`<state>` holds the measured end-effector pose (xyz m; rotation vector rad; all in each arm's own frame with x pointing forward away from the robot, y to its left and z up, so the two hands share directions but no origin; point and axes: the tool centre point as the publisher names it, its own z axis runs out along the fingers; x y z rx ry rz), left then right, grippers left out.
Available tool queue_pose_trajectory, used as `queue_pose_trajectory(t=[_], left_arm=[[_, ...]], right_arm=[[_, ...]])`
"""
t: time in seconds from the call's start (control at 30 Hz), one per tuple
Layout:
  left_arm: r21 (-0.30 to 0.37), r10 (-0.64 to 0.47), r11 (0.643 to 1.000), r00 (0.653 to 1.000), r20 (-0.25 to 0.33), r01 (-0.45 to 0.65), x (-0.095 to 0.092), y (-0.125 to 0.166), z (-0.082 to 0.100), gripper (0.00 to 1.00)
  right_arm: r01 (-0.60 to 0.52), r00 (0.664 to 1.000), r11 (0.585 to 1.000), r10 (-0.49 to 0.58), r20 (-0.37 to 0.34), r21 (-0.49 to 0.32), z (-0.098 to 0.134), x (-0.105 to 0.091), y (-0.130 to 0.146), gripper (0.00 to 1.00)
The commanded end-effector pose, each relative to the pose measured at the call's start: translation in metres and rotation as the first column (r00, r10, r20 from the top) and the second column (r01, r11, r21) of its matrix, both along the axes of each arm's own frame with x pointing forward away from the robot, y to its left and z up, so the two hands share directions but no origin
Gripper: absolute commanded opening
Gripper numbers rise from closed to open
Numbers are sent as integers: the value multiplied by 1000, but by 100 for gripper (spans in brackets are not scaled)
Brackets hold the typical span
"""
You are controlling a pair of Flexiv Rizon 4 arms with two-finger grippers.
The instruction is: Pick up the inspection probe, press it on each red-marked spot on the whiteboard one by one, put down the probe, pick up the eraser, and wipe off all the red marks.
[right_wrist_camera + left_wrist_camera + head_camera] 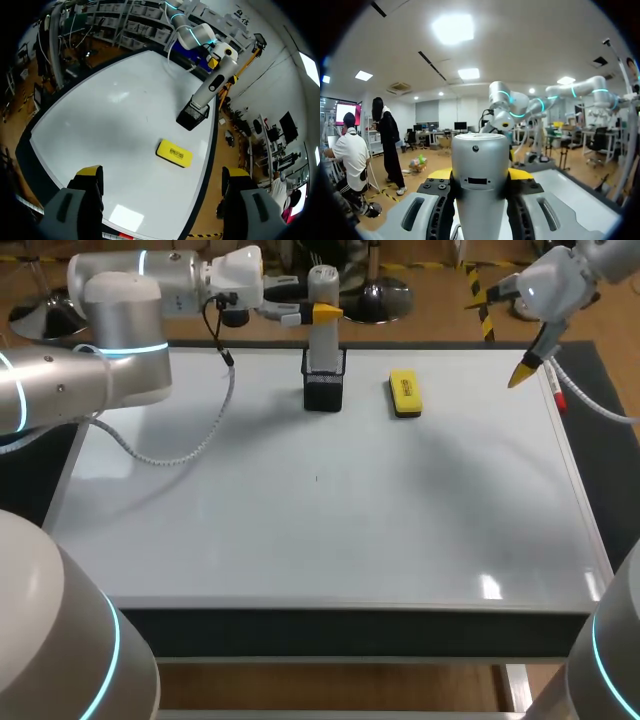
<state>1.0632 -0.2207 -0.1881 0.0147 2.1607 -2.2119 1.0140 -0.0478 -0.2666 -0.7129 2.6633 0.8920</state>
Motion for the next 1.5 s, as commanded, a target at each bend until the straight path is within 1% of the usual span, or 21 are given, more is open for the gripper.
queue_pose_trajectory(t=[0.03,0.33,0.6,0.73,0.87,1.1,1.5], left_arm=[[-8,-9,1000,1000,-2,9,7,-1,-6,0],[-14,-8,1000,1000,-8,8,13,-2,-19,0],[-2,-7,1000,1000,-26,7,17,-5,-36,0],[11,-3,1000,999,-45,4,20,-6,-47,0],[21,-1,1000,999,-49,2,21,-7,-55,0],[23,6,1000,998,-55,-4,23,-8,-64,0],[30,17,999,996,-85,-14,28,-8,-78,0]], right_arm=[[-1,1000,1000,1,0,-4,0,0,0,100],[-1,1000,1000,1,0,-4,0,0,0,100],[-1,1000,1000,1,0,-4,0,0,0,100],[-1,1000,1000,1,0,-4,0,0,0,100],[-1,1000,1000,1,0,-4,0,0,0,100],[-1,1000,1000,1,0,-4,0,0,0,100],[-1,1000,1000,1,0,-4,0,0,0,100]])
